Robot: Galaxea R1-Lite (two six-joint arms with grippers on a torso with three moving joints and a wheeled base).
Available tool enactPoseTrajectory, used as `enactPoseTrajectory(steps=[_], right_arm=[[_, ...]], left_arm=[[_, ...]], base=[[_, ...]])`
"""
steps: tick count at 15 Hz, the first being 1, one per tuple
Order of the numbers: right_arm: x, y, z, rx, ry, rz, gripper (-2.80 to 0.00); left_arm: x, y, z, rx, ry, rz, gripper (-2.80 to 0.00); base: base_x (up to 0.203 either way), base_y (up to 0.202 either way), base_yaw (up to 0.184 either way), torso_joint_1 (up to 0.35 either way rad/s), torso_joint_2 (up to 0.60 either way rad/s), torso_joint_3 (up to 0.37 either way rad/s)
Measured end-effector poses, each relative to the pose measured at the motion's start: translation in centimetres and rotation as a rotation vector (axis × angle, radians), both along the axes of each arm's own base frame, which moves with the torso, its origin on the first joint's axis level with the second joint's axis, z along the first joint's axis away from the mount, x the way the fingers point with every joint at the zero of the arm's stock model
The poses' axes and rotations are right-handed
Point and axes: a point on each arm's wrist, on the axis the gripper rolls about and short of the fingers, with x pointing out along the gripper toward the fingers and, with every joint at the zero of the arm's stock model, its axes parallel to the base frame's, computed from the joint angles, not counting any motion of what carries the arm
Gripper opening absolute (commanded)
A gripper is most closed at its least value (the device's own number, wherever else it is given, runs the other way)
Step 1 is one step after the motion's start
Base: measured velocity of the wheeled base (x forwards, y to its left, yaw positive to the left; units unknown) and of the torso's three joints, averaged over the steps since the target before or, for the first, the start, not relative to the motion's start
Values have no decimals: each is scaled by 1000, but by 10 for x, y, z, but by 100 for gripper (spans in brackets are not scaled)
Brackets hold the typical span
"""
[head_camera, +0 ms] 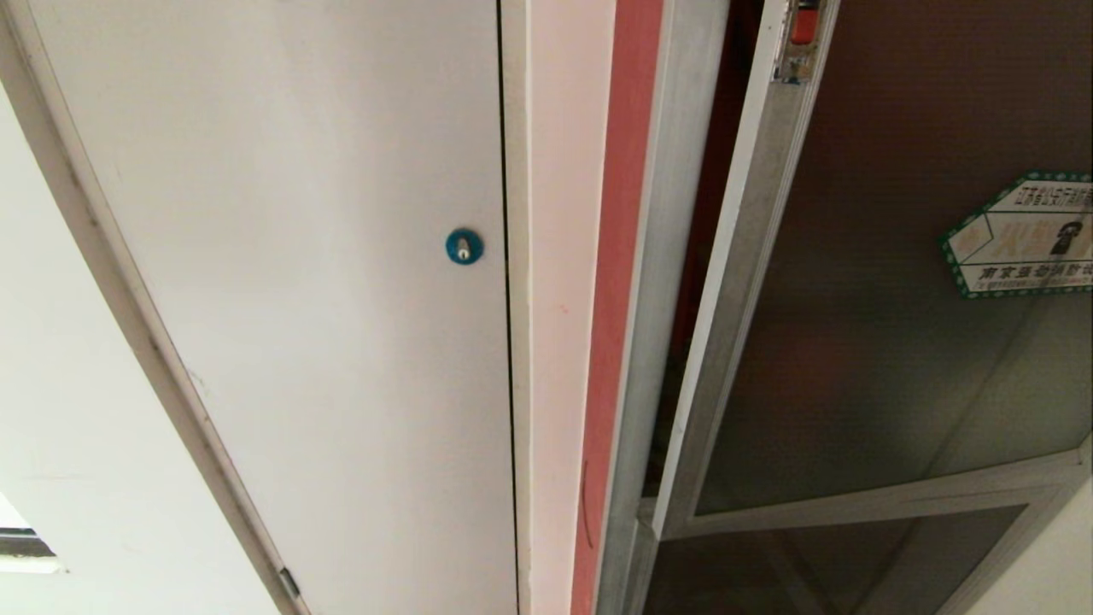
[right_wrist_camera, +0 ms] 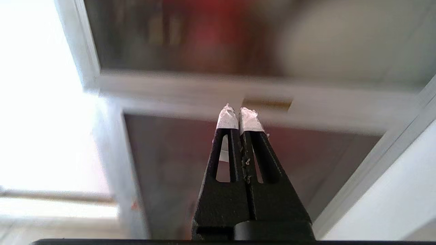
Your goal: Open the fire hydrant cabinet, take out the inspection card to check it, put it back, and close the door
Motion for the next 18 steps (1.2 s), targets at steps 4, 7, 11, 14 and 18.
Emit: enactPoseTrajectory(steps=[4,7,11,14,18], right_arm=[[0,0,2,40,-17,-3,-280],[0,0,1,42,-17,-3,-280],[0,0,1,42,-17,-4,-280],[0,0,1,42,-17,-3,-280],[0,0,2,42,-17,-4,-280]], left_arm=[[0,0,0,0,0,0,-280],[0,0,0,0,0,0,-280],[0,0,0,-1,0,0,-280],[0,0,0,0,0,0,-280],[0,0,0,-1,0,4,-280]], base=[[0,0,0,0,0,0],[0,0,0,0,0,0],[0,0,0,0,0,0],[0,0,0,0,0,0],[0,0,0,0,0,0]])
